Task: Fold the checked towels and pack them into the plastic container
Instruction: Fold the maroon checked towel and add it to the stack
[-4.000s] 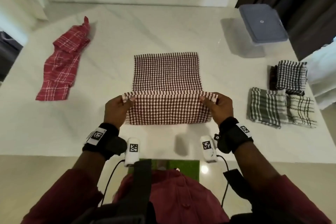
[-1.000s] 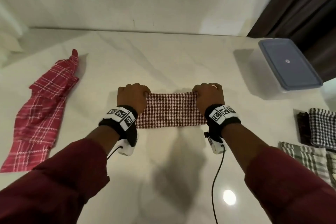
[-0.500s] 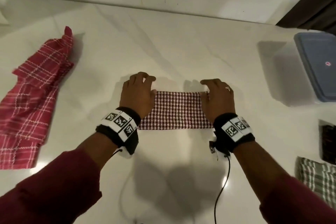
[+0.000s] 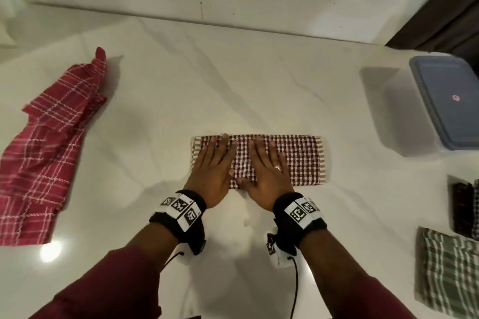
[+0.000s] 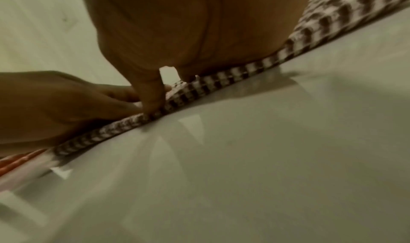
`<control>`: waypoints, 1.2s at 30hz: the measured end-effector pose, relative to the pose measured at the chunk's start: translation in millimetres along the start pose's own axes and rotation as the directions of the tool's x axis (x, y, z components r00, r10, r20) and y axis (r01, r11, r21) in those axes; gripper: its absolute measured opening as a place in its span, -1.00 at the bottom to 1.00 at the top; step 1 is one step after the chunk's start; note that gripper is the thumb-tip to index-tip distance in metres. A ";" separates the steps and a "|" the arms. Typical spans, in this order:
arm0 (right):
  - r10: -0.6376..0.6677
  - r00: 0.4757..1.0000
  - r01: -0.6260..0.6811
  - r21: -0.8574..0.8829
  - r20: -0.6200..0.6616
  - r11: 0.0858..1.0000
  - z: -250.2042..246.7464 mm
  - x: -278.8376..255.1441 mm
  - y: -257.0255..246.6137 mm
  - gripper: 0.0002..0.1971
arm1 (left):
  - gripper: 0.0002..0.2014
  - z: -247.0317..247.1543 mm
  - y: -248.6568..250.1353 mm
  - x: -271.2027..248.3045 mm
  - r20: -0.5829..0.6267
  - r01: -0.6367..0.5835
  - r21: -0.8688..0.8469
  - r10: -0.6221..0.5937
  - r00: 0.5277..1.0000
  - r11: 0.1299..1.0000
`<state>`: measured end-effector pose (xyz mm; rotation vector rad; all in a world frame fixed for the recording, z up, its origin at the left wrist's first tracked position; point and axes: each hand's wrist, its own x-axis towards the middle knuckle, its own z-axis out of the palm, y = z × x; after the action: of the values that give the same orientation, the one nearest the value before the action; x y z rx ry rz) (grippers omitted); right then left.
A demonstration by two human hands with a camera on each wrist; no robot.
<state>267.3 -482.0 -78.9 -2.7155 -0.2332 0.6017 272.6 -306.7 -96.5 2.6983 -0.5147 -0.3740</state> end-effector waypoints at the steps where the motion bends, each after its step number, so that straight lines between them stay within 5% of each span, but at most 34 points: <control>1: 0.028 1.000 -0.028 -0.024 0.004 0.999 -1.1 -0.4 7.7 -0.05 | -0.32 -0.1 -0.4 0.4 0.011 -0.002 0.011 0.002 1.000 1.000; 9: 0.284 0.958 -0.284 -0.016 -0.034 0.959 -18.0 -30.2 62.0 0.20 | 0.00 -7.9 4.1 6.5 0.215 0.067 0.081 -0.084 0.973 0.994; 19: 0.195 0.974 -0.184 0.095 -0.112 0.978 21.2 -114.1 41.6 0.06 | 0.14 2.9 13.9 -74.4 0.265 0.048 0.081 -0.068 0.962 0.996; 23: 0.371 0.850 -0.192 0.436 -0.374 0.879 28.4 -137.4 40.9 -0.23 | 0.17 8.3 24.7 -102.5 0.243 0.084 0.070 -0.099 0.965 0.994; 26: 0.525 0.784 -0.321 0.509 -0.330 0.799 25.3 -136.8 43.7 -0.23 | -0.07 4.6 38.4 -105.5 0.130 0.161 0.022 -0.163 0.978 0.987; 32: 0.595 0.799 -0.395 0.669 -0.088 0.629 -3.3 -122.8 44.0 -0.33 | -0.54 -2.3 67.1 -110.6 -0.069 0.094 -0.048 -0.097 0.993 0.994; 36: 0.619 0.776 -0.324 0.766 -0.119 0.555 -14.4 -120.1 37.6 -0.43 | -0.51 3.7 72.6 -114.3 0.011 0.114 -0.027 -0.114 0.993 0.993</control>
<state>169.0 -548.9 -35.2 -2.0063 0.7498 0.1916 147.0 -325.2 -49.4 2.7071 -0.3565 -0.4220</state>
